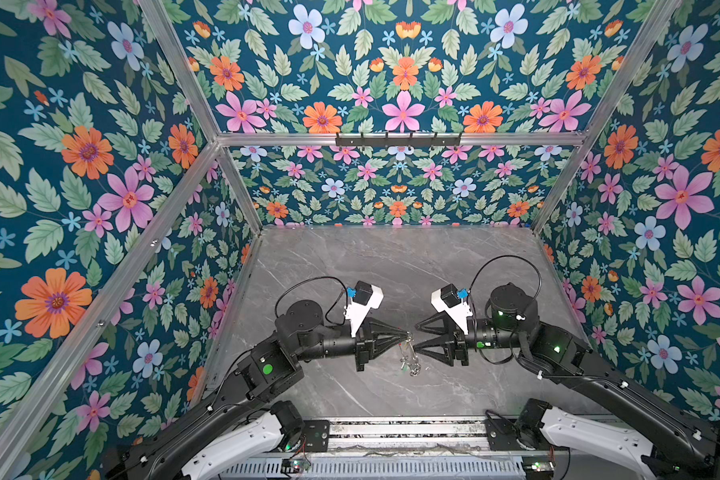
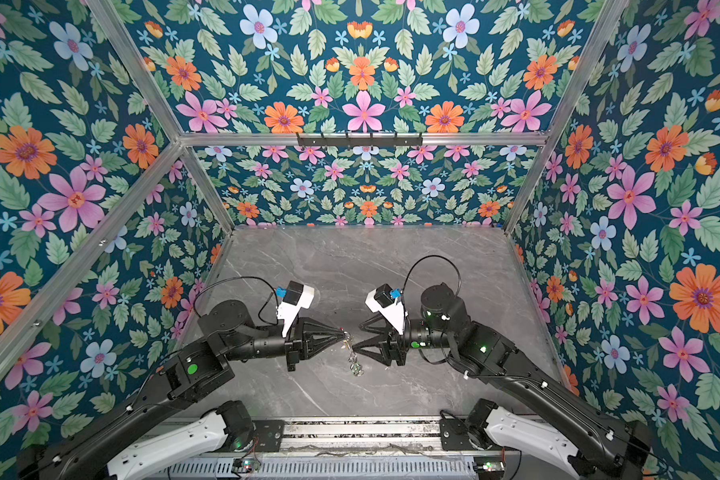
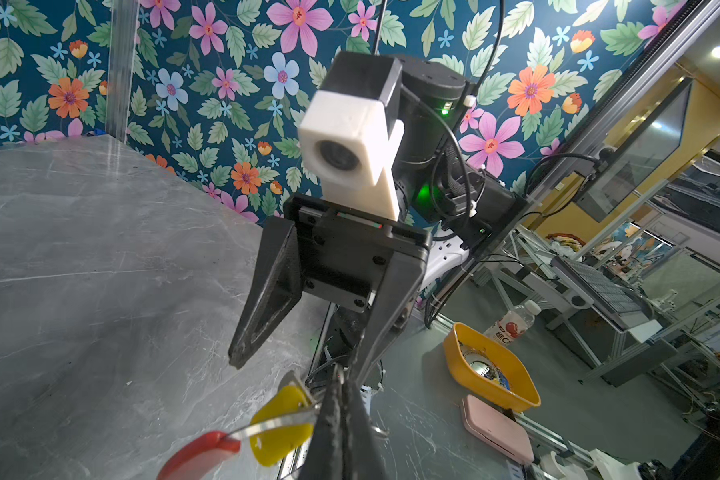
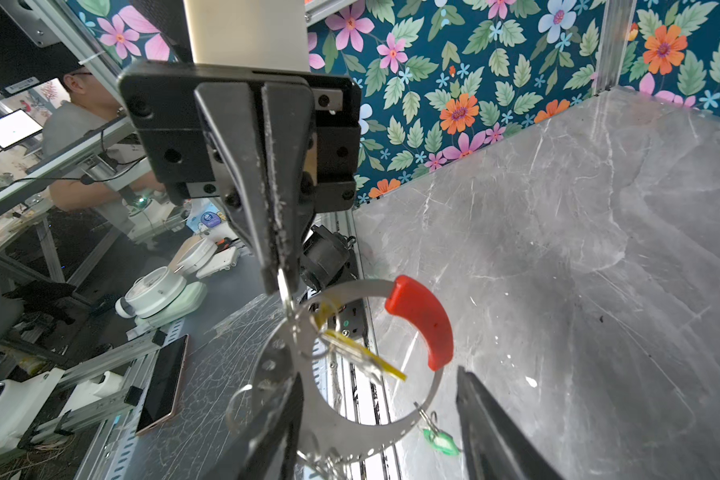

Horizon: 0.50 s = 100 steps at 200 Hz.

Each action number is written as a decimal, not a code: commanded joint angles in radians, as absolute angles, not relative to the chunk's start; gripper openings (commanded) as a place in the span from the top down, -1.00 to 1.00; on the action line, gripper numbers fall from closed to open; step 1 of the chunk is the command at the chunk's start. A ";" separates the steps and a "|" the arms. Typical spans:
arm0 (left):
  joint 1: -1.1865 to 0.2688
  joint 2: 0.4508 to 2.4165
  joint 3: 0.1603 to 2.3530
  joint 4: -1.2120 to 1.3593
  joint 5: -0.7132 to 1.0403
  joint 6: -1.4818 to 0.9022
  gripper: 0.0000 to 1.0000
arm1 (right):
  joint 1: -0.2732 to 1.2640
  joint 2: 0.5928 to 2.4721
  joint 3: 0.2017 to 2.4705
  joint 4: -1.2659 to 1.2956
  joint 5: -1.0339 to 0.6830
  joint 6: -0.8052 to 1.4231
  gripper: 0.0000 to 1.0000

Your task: Remove the keys from the keyring

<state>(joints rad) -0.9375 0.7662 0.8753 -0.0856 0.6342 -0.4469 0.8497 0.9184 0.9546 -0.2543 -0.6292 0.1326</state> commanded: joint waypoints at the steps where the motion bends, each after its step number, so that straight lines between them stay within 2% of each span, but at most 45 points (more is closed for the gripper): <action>1: -0.937 0.762 0.874 -0.034 0.650 -0.457 1.00 | 0.870 0.930 0.968 -0.220 -0.637 0.121 -0.23; 59: -0.937 0.762 0.871 -0.026 0.660 -0.464 1.00 | 0.888 0.966 0.995 -0.233 -0.617 0.112 -0.15; 100: -0.937 0.752 0.864 -0.025 0.644 -0.466 1.00 | 0.888 0.976 1.008 -0.248 -0.626 0.108 0.24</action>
